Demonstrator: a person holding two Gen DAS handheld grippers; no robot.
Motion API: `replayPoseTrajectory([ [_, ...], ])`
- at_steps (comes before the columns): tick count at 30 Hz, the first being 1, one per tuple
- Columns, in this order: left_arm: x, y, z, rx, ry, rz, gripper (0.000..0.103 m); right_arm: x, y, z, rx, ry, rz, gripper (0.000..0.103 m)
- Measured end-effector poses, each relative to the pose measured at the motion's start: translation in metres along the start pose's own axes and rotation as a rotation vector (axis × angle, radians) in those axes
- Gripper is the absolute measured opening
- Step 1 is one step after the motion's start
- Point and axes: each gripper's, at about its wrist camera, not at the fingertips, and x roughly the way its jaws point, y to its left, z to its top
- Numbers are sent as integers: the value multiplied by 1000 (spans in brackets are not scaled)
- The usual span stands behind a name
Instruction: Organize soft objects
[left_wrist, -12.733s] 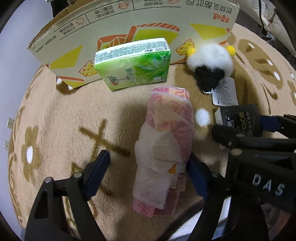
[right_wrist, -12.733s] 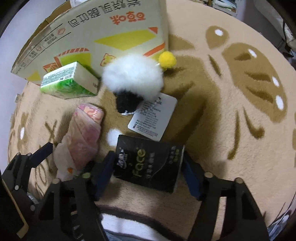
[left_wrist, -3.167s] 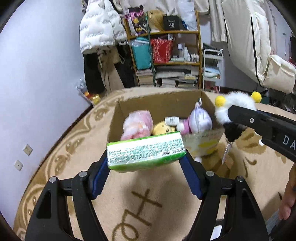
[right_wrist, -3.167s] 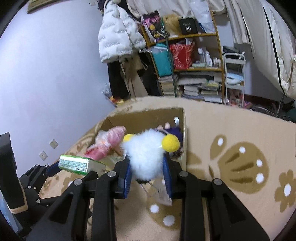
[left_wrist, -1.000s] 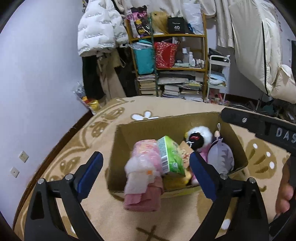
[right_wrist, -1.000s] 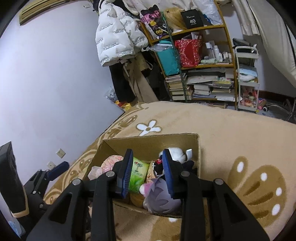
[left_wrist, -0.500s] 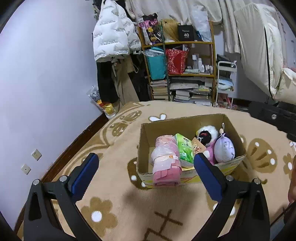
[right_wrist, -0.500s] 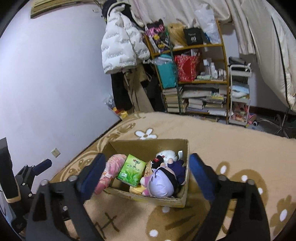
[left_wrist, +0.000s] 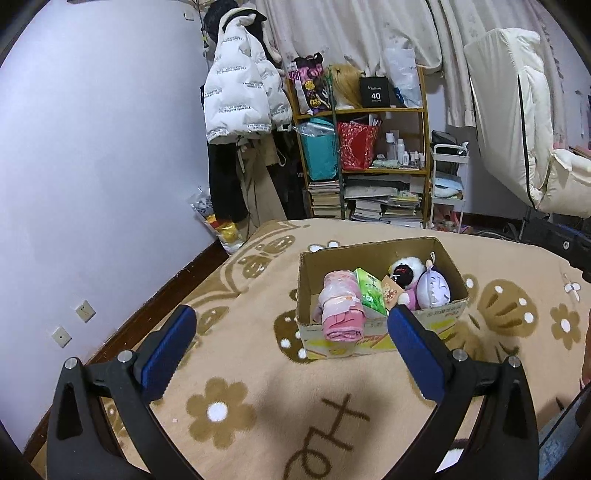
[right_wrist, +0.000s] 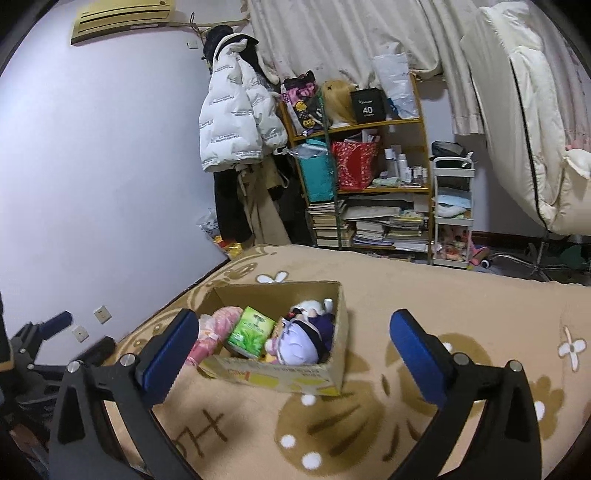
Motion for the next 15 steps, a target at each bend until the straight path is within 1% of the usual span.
replayPoseTrajectory([
  [7,-21,3,-3,-10,-36,13,102,-21,0,-9,-12,-16,-17,103],
  [15,-26,6,-12,-12,-30,20,102,-26,4,-18,-29,-20,-41,103],
])
